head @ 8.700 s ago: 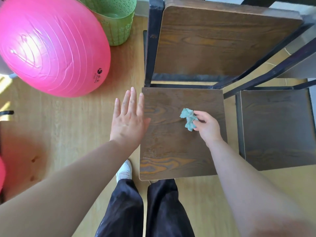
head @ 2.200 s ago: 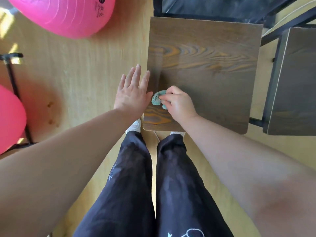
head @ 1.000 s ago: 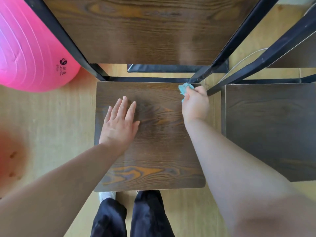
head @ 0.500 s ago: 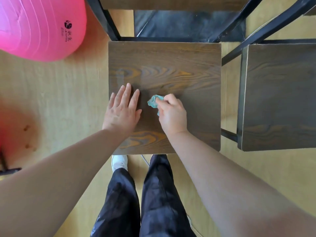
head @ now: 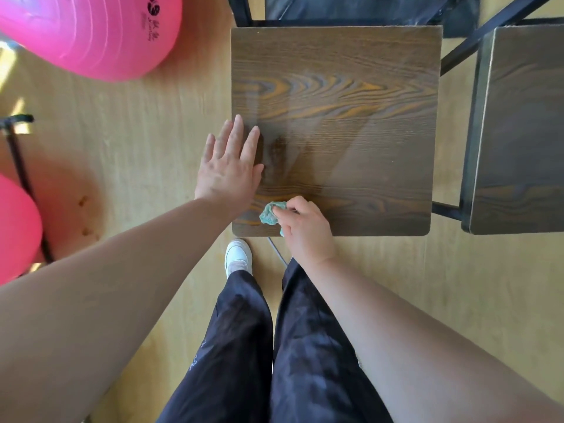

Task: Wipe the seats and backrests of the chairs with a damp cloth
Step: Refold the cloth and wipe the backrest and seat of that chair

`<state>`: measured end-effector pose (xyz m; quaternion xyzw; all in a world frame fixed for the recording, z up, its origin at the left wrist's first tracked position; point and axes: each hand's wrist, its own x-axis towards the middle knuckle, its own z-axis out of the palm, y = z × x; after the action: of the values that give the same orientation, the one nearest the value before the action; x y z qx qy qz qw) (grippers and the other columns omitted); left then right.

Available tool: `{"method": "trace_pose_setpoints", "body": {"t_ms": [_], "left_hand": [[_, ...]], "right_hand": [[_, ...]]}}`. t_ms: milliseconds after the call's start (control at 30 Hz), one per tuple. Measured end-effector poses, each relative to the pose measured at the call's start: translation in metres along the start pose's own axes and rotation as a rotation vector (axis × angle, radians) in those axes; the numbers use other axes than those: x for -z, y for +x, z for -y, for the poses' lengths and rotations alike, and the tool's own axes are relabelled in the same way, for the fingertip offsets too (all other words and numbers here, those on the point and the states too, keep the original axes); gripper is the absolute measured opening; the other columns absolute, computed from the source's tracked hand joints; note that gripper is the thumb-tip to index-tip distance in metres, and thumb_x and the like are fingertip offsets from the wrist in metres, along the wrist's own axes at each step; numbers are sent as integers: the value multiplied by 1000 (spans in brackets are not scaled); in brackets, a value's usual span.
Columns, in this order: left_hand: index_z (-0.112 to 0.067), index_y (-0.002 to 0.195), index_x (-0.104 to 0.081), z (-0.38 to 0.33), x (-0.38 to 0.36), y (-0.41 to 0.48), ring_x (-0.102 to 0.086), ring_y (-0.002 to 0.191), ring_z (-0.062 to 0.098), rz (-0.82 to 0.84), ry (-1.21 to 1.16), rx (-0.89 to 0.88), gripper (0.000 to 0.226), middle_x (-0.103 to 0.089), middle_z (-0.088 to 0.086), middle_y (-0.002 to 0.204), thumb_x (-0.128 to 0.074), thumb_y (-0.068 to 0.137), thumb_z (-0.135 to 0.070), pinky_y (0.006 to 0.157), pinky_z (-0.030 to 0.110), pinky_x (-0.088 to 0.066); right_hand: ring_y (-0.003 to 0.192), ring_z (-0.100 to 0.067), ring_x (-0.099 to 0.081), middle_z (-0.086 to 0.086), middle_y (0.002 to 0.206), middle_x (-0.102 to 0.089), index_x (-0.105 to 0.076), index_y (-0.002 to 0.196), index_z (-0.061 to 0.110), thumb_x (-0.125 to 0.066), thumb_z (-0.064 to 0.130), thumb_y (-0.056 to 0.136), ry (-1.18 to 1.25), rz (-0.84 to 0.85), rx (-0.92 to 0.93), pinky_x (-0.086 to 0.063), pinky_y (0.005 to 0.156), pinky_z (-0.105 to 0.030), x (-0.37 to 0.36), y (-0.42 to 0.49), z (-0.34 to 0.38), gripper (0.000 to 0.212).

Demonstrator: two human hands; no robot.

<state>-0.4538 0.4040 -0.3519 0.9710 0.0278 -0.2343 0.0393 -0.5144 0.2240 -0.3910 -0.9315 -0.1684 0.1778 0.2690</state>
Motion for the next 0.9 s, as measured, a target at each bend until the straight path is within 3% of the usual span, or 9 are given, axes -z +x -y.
{"method": "trace_pose_setpoints", "body": {"t_ms": [133,233,367,533,700,800,900], "left_hand": [[-19,159,-7,-6,6,6,2,154,26,-2,9,2,63,1,10,167,-32,105,-39,124,46,-4],[-19,159,-5,-19,13,18,4,154,25,5,14,-12,63,3,9,167,-30,105,-40,125,45,-3],[-20,159,-5,-42,23,37,6,154,23,0,3,-32,63,4,8,167,-30,105,-40,125,43,-1],[-21,159,-1,-77,34,69,8,153,23,-27,47,-88,62,6,7,167,-26,106,-40,125,44,-1],[-21,159,0,-111,34,89,8,153,23,-19,74,-153,62,7,8,167,-26,106,-40,125,44,-1],[-20,159,-1,-123,31,90,7,153,24,7,85,-211,63,7,8,167,-28,106,-40,125,44,-2],[-19,159,0,-127,25,79,7,153,25,41,120,-268,64,8,9,167,-29,106,-41,125,44,-2]], "right_hand": [[82,-25,-60,-3,94,-61,-75,107,14,-64,10,89,148,27,16,-56,64,-38,22,7,-8,21],[85,-20,-59,-1,97,-60,-74,112,13,-62,10,92,217,-80,-68,-54,72,-36,55,22,-26,23],[83,-17,-59,-5,98,-61,-74,112,9,-62,9,93,142,-283,-162,-47,72,-23,114,54,-74,23],[84,-9,-55,0,106,-59,-73,115,10,-61,12,95,87,-361,-405,-44,74,-15,166,91,-142,23],[77,0,-52,15,91,-49,-72,103,8,-58,18,96,142,-333,-486,-41,62,-8,171,104,-174,18],[71,7,-52,13,85,-52,-69,102,4,-58,18,97,92,-279,-494,-36,53,-7,164,105,-179,18],[75,-7,-53,7,94,-58,-69,106,5,-58,16,96,24,-235,-478,-36,58,-10,157,101,-176,19]]}}
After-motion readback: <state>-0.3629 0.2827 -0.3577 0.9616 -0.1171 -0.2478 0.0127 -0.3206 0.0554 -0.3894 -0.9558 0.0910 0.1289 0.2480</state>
